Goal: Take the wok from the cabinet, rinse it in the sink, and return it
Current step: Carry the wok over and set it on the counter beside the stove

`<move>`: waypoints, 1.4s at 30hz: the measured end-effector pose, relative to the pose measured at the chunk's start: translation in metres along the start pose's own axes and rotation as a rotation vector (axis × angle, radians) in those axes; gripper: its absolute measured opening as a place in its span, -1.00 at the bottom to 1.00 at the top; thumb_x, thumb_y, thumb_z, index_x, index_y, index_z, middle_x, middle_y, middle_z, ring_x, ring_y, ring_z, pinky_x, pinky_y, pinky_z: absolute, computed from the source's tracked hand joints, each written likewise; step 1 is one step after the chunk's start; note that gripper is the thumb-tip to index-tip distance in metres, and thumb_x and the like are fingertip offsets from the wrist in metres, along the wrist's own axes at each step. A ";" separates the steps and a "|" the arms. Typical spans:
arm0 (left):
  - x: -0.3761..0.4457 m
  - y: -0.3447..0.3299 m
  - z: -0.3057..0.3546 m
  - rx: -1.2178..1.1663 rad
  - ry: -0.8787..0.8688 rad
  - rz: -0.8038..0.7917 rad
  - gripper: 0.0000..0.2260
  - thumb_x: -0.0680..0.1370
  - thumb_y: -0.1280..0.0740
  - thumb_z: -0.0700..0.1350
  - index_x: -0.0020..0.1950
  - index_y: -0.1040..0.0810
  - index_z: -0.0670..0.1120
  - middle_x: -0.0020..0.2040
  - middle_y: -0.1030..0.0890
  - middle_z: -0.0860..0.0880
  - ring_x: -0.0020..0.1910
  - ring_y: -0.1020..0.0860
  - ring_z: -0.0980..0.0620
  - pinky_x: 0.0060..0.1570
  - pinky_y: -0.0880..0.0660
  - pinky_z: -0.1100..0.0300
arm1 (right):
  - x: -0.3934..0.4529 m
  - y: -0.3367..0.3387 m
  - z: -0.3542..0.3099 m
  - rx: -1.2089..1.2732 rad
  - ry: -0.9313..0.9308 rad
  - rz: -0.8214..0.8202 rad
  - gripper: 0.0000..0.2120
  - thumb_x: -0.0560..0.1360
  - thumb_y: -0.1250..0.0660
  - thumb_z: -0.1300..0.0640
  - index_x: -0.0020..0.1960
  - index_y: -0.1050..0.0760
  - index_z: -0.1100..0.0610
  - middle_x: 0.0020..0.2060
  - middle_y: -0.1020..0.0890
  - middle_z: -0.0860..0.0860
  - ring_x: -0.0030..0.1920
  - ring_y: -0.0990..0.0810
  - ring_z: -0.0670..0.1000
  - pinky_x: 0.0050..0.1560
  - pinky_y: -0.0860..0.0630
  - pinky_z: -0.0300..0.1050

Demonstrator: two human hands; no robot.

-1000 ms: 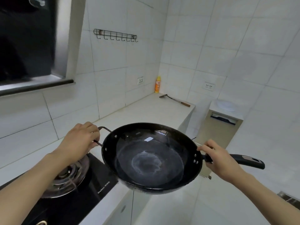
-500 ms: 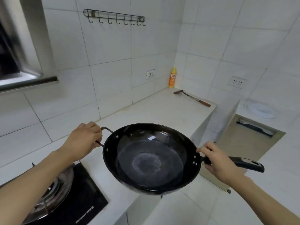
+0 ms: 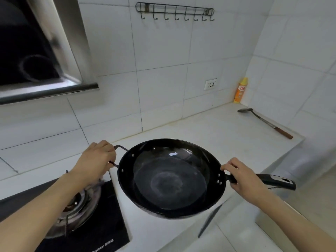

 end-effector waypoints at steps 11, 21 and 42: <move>-0.009 -0.054 -0.062 -0.071 0.140 0.008 -0.72 0.17 -0.65 -0.16 -0.35 -0.56 0.01 -0.21 -0.55 0.11 -0.09 -0.49 -0.01 -0.22 -0.40 0.13 | 0.073 -0.031 -0.019 -0.055 0.045 -0.066 -0.49 0.30 -0.44 0.43 0.13 -0.50 0.01 -0.03 -0.40 -0.13 -0.18 -0.47 -0.09 -0.19 -0.51 -0.18; -0.003 -0.059 -0.076 -0.010 0.187 -0.058 -0.64 0.03 -0.65 -0.26 -0.39 -0.53 -0.02 -0.31 -0.54 0.04 -0.25 -0.55 -0.11 -0.33 -0.39 0.08 | 0.125 -0.077 -0.005 0.017 0.120 -0.140 -0.44 0.29 -0.45 0.41 0.15 -0.46 -0.05 -0.04 -0.37 -0.15 -0.14 -0.46 -0.10 -0.15 -0.53 -0.14; 0.003 -0.133 -0.102 0.164 0.387 -0.293 -0.65 0.06 -0.60 -0.32 -0.38 -0.51 -0.04 -0.32 -0.50 0.01 -0.22 -0.49 -0.09 -0.29 -0.41 0.06 | 0.173 -0.154 0.012 0.054 0.120 -0.087 -0.29 0.12 -0.51 0.52 0.09 -0.41 -0.03 -0.11 -0.47 -0.04 -0.17 -0.47 0.06 -0.27 -0.49 -0.05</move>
Point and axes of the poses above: each hand's wrist, its own x-axis towards the middle knuckle, its own y-axis out of the back of the hand, z = x × y, the point moved 8 cm from there along x, towards the middle knuckle
